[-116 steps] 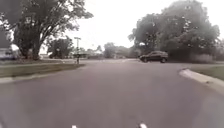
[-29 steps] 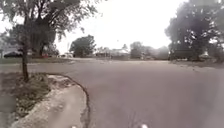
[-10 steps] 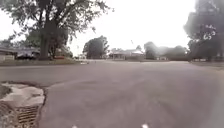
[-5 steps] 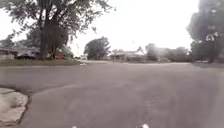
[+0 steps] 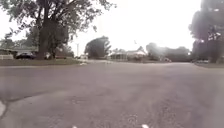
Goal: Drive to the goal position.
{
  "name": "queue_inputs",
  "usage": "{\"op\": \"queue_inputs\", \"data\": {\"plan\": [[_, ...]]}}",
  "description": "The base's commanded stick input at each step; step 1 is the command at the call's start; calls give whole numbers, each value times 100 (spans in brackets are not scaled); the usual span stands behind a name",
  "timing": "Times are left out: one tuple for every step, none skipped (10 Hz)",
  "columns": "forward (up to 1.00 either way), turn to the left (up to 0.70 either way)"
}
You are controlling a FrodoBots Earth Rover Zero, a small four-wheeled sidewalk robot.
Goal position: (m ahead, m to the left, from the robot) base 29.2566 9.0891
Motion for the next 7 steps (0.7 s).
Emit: {"op": "queue_inputs", "data": {"plan": [[100, 16], [100, 3], [100, 2], [100, 0], [100, 0], [100, 0], [100, 0]]}}
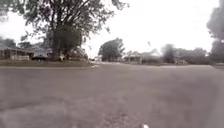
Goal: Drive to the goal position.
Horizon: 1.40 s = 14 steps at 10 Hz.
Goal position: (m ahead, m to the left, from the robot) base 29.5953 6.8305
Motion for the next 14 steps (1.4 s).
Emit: {"op": "queue_inputs", "data": {"plan": [[100, 0], [100, 0], [100, 0], [100, 0], [100, 0], [100, 0], [100, 0], [100, 0], [100, 0], [100, 0], [100, 0], [100, 0], [100, 0], [100, 0]]}}
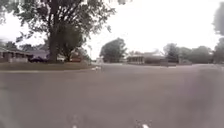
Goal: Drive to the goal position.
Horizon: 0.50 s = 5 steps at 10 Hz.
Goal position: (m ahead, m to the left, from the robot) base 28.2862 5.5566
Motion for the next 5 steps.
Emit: {"op": "queue_inputs", "data": {"plan": [[100, 0], [100, 0], [100, 0], [100, 0], [100, 0]]}}
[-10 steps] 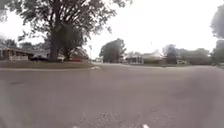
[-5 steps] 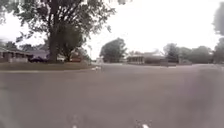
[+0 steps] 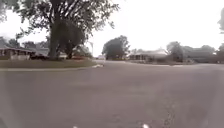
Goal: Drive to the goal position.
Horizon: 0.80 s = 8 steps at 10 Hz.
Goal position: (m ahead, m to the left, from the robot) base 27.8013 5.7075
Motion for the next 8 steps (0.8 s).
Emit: {"op": "queue_inputs", "data": {"plan": [[100, 0], [100, 0], [100, 0], [100, 0], [100, 0], [100, 0], [100, 0], [100, 0]]}}
